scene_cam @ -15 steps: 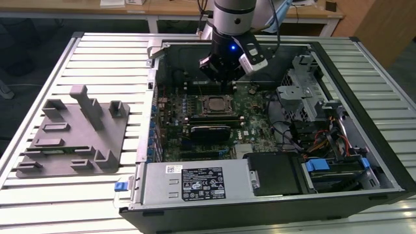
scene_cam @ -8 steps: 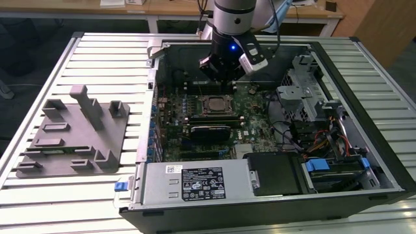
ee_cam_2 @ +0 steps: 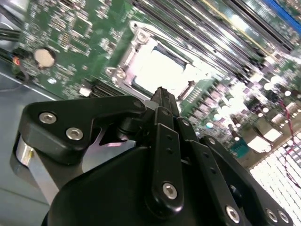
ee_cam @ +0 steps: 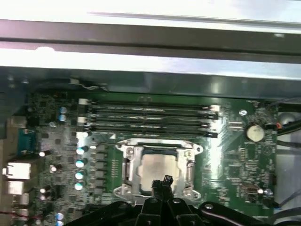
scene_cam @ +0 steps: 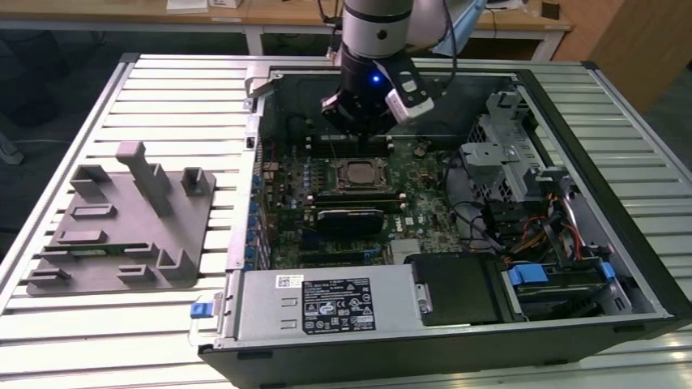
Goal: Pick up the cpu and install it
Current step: 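Install the first cpu locking lever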
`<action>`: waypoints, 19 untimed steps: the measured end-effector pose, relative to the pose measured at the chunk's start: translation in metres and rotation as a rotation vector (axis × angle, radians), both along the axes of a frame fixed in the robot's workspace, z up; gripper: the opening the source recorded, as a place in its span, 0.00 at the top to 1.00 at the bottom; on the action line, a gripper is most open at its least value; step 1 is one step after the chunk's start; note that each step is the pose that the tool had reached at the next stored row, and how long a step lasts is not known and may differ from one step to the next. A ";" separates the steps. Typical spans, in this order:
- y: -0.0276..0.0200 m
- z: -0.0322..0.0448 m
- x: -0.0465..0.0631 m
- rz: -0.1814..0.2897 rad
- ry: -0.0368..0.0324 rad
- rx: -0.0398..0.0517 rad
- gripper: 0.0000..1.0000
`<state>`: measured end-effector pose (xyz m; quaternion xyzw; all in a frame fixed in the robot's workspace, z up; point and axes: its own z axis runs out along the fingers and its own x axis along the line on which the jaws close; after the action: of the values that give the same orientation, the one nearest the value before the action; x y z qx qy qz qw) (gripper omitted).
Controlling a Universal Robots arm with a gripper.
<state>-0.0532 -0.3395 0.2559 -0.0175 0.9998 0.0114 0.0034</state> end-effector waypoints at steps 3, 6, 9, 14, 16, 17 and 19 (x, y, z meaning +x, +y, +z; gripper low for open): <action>0.0000 0.0000 -0.014 0.000 -0.0005 0.0000 0.89; 0.0000 0.0000 -0.027 0.000 -0.0009 -0.0001 0.89; 0.0000 -0.0001 -0.040 0.000 -0.0013 0.0001 0.89; 0.0000 -0.0001 -0.054 0.000 -0.0014 0.0001 0.89; 0.0000 -0.0002 -0.058 0.000 -0.0014 0.0000 0.89; 0.0000 -0.0002 -0.060 0.000 -0.0013 0.0006 0.89; 0.0000 -0.0002 -0.062 0.000 -0.0013 0.0087 0.89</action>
<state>-0.1152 -0.3395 0.2557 -0.0174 0.9997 0.0158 0.0041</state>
